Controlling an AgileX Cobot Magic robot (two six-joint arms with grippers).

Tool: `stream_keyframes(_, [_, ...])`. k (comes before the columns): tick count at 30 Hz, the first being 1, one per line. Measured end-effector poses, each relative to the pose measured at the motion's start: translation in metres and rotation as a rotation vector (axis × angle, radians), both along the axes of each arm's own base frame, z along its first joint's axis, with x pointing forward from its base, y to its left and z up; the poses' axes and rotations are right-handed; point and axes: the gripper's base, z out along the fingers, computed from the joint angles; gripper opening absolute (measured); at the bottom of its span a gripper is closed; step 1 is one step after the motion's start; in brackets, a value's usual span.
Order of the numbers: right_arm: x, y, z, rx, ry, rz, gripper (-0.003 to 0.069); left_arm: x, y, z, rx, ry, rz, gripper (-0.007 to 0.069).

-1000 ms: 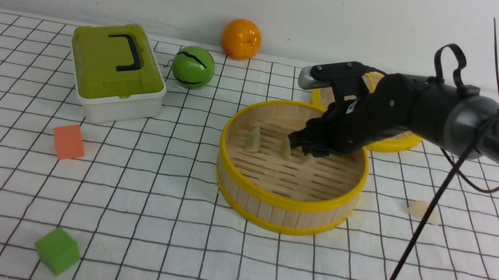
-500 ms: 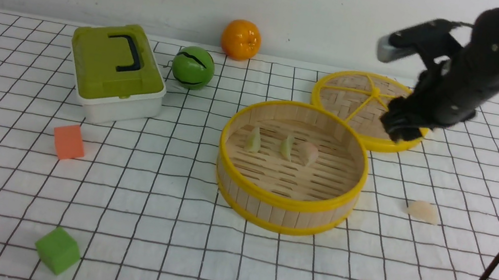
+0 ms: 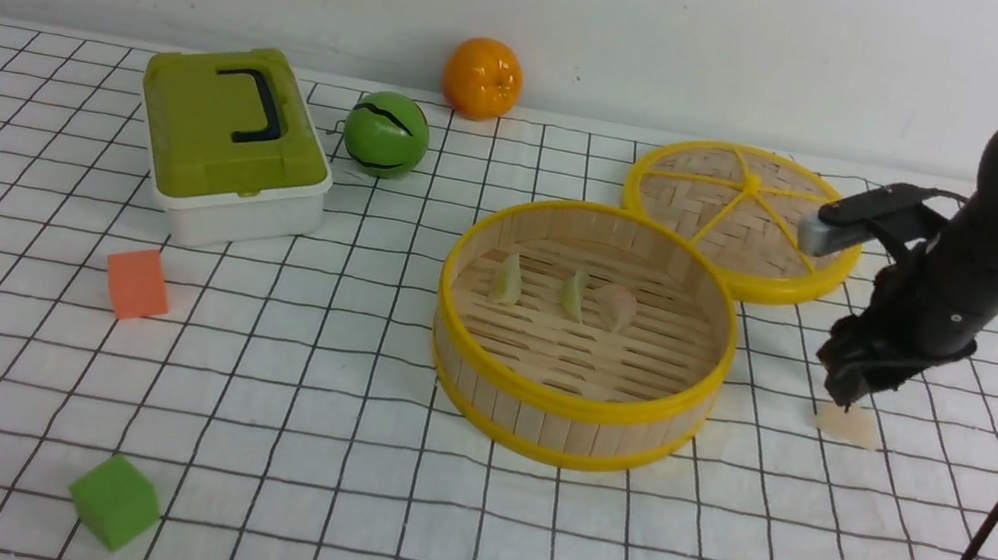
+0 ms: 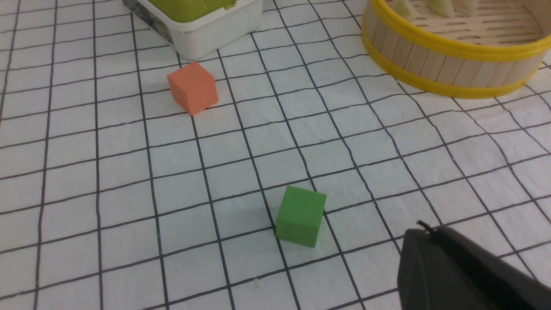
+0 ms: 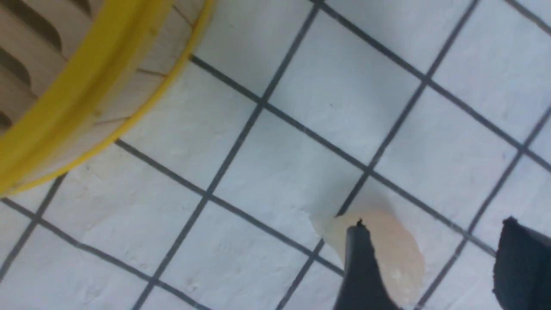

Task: Put the dumplings into the steamer on the table with the white tablecloth.
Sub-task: 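Reach for and grasp a dumpling lying on the table beside the steamer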

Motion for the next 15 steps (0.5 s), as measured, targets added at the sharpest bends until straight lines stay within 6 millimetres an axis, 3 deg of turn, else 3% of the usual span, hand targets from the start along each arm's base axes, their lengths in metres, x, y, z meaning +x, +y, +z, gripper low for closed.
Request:
stream_keyframes(6, [0.001,0.001,-0.023,-0.004,0.071,0.037,0.0339,0.0,0.0,0.0,0.0,0.0,0.0,-0.0003])
stream_keyframes(9, [0.0,0.001,-0.023,-0.003,0.08,0.037,0.0294,0.0,0.0,0.0,0.0,0.0,0.0,-0.0001])
stream_keyframes(11, [-0.002,0.001,-0.022,0.004,0.1,0.02,0.019,0.0,0.0,0.0,0.0,-0.001,0.0,0.0])
stream_keyframes(15, [-0.004,0.001,-0.019,0.016,0.121,-0.021,0.0162,0.0,0.0,0.0,-0.002,-0.003,-0.001,0.0])
